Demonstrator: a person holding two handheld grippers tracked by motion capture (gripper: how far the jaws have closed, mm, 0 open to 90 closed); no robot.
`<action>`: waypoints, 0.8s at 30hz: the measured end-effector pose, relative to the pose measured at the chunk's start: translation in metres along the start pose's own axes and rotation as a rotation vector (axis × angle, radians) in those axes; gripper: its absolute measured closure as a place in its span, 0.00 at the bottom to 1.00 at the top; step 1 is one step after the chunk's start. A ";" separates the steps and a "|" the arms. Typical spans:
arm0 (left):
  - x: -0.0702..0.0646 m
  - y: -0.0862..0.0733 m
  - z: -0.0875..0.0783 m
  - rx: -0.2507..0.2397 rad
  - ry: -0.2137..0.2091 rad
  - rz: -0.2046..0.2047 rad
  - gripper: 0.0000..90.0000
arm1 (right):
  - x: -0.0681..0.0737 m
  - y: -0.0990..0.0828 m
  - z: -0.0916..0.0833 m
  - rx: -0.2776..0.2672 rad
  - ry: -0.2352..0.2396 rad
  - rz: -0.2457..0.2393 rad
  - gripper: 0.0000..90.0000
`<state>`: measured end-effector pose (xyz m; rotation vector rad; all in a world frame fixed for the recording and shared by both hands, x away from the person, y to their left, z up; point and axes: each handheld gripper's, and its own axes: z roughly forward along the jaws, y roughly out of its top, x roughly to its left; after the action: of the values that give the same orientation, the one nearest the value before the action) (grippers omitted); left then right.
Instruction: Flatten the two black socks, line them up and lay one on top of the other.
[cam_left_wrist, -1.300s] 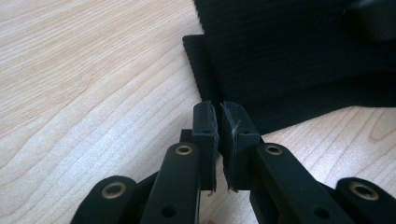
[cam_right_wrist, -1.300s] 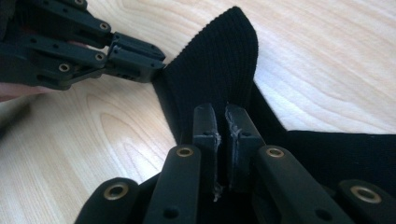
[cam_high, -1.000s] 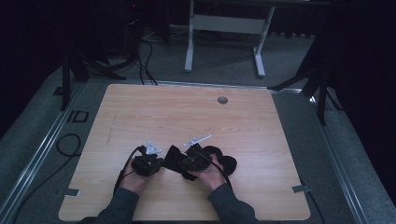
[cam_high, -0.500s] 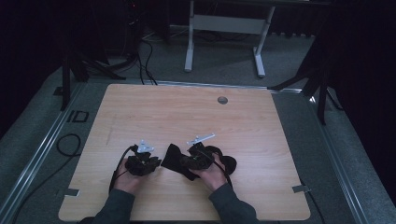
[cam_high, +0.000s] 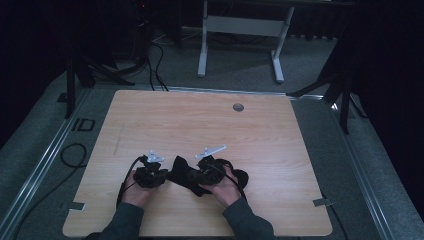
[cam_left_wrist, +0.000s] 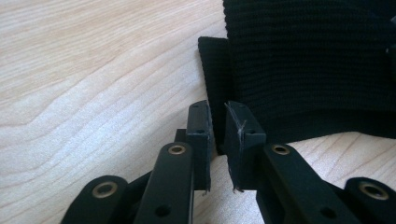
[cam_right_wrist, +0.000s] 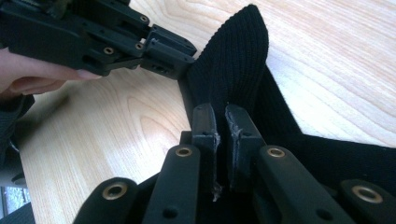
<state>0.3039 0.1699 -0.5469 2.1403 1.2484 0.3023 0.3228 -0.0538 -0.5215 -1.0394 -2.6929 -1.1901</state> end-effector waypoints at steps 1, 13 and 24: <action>0.000 0.000 0.000 0.000 -0.002 -0.001 0.91 | 0.000 0.000 0.000 -0.004 -0.001 -0.004 0.93; -0.008 0.001 0.006 -0.004 -0.015 -0.007 0.95 | -0.004 0.009 -0.037 -0.093 -0.014 0.006 0.93; -0.008 0.001 0.006 -0.003 -0.029 -0.020 0.95 | 0.002 -0.007 0.001 -0.005 -0.024 0.029 0.93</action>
<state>0.3032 0.1603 -0.5499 2.1209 1.2512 0.2632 0.3175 -0.0552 -0.5259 -1.0968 -2.6837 -1.1880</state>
